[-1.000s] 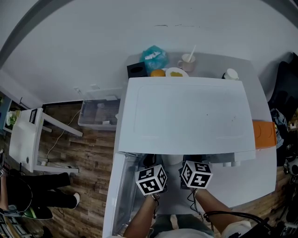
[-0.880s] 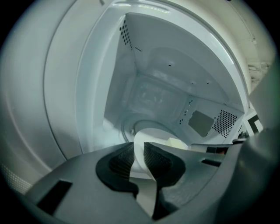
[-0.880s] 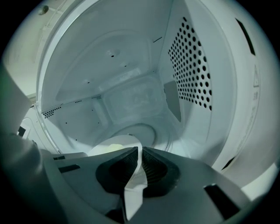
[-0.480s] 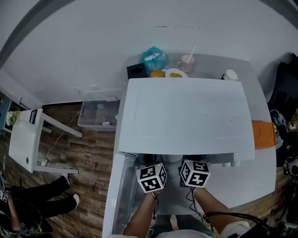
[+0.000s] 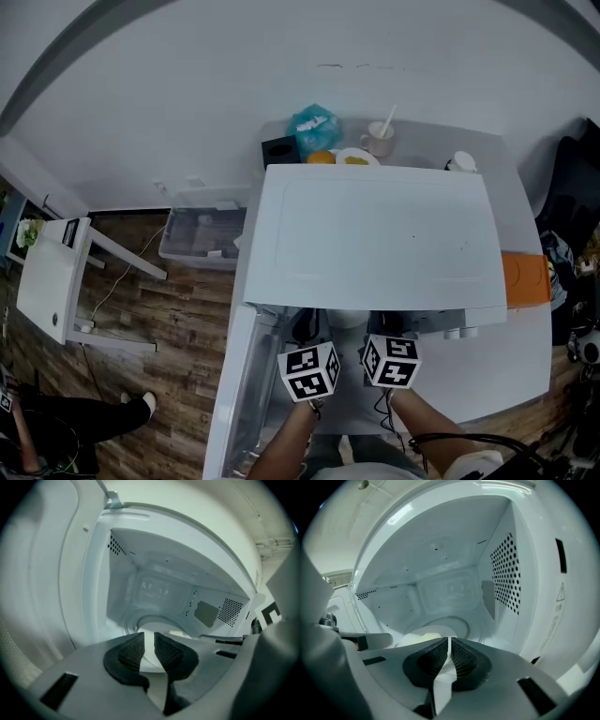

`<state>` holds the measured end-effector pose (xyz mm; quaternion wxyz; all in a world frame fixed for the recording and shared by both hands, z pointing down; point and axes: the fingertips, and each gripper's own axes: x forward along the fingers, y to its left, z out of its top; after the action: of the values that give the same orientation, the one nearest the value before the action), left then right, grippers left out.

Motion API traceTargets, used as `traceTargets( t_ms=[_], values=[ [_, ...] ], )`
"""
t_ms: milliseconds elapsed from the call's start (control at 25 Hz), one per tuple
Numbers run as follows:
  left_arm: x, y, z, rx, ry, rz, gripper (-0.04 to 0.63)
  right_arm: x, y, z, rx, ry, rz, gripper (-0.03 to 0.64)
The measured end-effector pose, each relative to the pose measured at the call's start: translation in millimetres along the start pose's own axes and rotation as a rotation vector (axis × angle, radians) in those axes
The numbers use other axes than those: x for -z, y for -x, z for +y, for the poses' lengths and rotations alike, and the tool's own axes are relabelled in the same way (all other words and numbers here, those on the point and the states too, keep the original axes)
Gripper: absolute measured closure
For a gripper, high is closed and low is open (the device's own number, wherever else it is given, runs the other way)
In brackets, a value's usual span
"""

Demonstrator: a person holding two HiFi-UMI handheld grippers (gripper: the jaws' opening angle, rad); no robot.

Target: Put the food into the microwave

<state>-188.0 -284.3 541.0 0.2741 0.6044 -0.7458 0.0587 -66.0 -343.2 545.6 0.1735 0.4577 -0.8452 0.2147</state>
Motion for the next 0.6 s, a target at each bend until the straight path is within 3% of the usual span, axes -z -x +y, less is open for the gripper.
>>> traceTargets(
  t_ms=[600],
  values=[
    [11,55,-33,0.027,-0.035,0.016,0.586,7,58,15,-0.088,0.041,0.013,0.595]
  ],
)
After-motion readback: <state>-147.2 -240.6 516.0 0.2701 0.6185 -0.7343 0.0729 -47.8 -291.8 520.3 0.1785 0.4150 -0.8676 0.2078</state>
